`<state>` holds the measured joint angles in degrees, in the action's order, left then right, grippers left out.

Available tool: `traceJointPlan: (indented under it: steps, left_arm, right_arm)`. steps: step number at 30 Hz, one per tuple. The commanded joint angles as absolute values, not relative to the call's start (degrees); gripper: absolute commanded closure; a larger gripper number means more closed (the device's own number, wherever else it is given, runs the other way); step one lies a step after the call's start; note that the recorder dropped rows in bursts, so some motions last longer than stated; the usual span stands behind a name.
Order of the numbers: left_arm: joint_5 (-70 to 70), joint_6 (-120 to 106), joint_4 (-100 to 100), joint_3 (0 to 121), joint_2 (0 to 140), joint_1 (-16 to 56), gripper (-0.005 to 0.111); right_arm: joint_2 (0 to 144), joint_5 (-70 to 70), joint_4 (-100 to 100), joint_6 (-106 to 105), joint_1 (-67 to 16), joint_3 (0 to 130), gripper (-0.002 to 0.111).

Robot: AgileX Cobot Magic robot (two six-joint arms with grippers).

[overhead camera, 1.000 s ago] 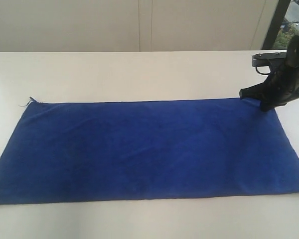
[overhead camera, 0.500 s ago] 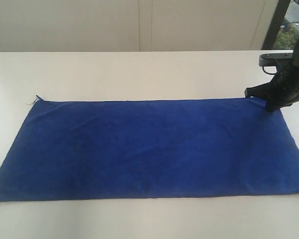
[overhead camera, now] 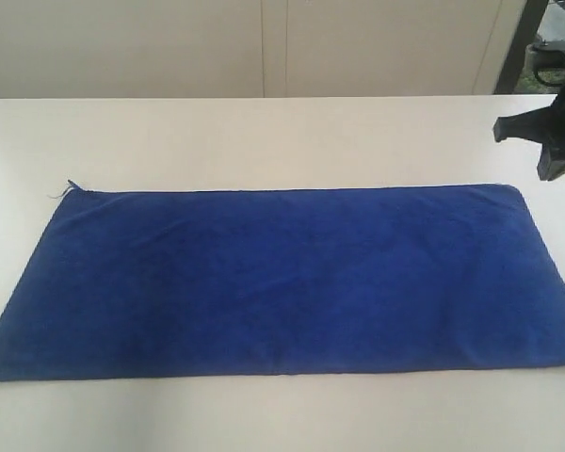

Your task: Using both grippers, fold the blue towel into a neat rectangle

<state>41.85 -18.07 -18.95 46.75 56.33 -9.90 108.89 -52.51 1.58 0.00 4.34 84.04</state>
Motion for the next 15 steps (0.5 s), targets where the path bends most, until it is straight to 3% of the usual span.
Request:
traceJointPlan:
  steps: [1,6,15]
  left_arm:
    - [44.9,-17.9,-19.7,46.5,55.9,-9.5,0.107]
    - [44.8,-17.9,-19.3,46.5,55.9,-9.5,0.107]
    - [44.5,-17.9,-19.3,46.5,55.9,-9.5,0.107]
  right_arm:
    - [108.5,-53.3,2.1,-1.5,4.8,80.9,0.108]
    - [108.9,-49.5,2.1,-3.8,4.8,76.4,0.102]
    - [111.5,-46.1,2.5,-4.2,5.2,73.6,0.063]
